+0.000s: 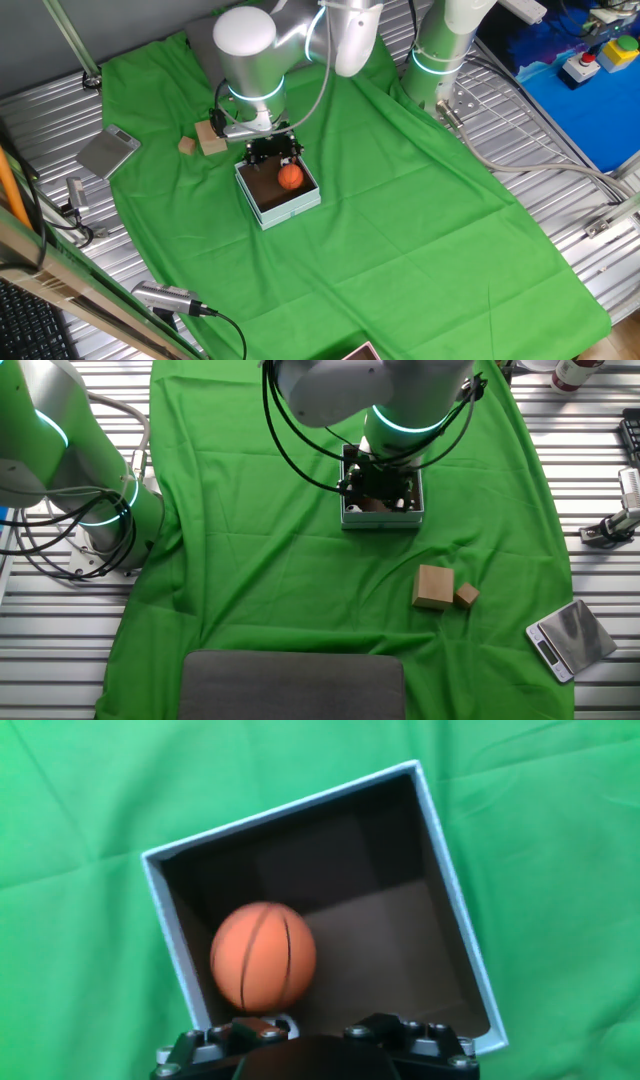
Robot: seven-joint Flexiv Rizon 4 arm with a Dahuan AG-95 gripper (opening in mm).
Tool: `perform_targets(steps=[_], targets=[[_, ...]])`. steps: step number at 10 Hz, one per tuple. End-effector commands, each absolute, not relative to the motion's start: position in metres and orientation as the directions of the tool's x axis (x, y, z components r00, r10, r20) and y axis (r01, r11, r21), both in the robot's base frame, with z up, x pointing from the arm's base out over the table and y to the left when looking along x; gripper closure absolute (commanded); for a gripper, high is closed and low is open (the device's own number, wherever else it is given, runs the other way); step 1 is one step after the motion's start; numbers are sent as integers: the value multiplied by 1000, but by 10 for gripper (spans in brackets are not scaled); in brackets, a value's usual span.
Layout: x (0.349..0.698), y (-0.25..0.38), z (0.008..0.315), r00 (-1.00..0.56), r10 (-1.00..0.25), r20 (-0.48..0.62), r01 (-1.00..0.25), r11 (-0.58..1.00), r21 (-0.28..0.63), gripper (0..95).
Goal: Take everything out of the gift box
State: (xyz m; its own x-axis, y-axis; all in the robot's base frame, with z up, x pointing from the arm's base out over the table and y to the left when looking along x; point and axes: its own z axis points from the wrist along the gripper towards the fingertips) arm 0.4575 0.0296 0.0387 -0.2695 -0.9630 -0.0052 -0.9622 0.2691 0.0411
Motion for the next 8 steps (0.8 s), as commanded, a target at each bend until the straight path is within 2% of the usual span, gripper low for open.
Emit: perform_targets(steps=[1,8], targets=[[457,29,38,-261,-965,-3,-965,260,28,380],[456,30,39,-256,-967,-1,-966,256,23,380]])
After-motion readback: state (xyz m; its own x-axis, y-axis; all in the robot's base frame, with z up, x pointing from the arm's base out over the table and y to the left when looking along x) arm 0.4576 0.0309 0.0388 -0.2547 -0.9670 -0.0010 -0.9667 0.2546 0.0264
